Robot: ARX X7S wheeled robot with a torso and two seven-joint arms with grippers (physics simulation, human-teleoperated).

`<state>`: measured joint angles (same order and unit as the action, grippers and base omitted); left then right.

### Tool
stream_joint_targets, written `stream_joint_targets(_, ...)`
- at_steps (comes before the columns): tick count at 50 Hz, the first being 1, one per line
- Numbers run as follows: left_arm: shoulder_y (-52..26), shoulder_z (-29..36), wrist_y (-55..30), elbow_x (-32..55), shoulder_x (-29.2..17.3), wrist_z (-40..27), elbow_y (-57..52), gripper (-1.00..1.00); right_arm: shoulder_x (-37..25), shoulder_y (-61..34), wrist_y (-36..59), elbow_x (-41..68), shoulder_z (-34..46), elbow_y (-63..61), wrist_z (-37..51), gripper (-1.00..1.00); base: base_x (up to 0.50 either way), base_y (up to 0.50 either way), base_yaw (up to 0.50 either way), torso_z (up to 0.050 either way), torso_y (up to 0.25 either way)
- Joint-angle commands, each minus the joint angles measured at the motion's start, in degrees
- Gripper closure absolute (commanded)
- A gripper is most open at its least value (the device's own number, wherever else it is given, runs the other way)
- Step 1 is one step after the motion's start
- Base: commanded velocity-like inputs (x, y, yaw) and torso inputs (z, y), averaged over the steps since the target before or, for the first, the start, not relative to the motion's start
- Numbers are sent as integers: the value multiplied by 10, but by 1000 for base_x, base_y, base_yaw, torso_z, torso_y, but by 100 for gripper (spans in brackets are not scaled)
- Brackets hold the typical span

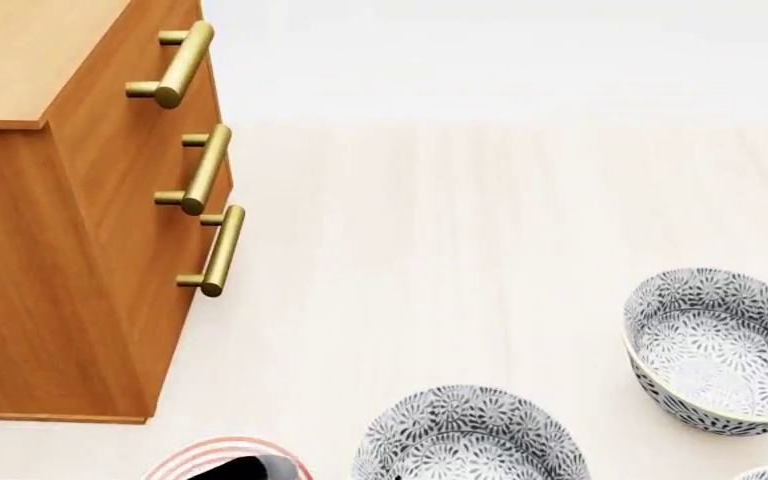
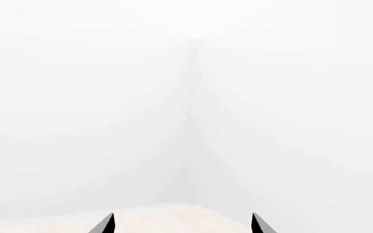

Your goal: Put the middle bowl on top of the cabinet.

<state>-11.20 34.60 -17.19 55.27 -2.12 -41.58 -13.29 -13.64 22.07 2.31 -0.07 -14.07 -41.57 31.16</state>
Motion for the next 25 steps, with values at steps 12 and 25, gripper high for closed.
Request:
stream_joint_targets(12,-69,58,-21,-23,3,-70,59,-100,-8,1,3,3,4,-8,2,-100,0,0,0,0,0)
stream_joint_targets(25,-90,90,-9,-17,7,-65,97,-100,-9,6,1,3,4,-11,6,-100,0,0,0,0,0)
